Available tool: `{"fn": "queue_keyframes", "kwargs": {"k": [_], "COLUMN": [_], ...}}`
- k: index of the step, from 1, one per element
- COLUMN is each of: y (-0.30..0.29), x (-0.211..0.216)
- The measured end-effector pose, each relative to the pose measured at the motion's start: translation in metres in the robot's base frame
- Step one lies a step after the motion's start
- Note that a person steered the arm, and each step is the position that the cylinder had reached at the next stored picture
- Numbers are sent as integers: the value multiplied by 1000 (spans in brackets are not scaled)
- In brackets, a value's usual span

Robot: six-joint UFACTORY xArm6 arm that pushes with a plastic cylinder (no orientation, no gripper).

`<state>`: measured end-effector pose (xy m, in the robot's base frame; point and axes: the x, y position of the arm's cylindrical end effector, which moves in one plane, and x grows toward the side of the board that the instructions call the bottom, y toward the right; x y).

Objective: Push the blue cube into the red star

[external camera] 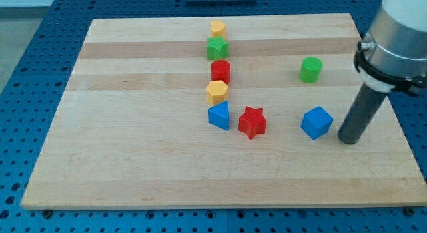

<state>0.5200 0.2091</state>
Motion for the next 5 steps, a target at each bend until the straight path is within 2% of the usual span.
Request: {"fn": "queue_keyframes", "kwargs": {"k": [1, 5], "y": [5, -38], "x": [-28, -27]}}
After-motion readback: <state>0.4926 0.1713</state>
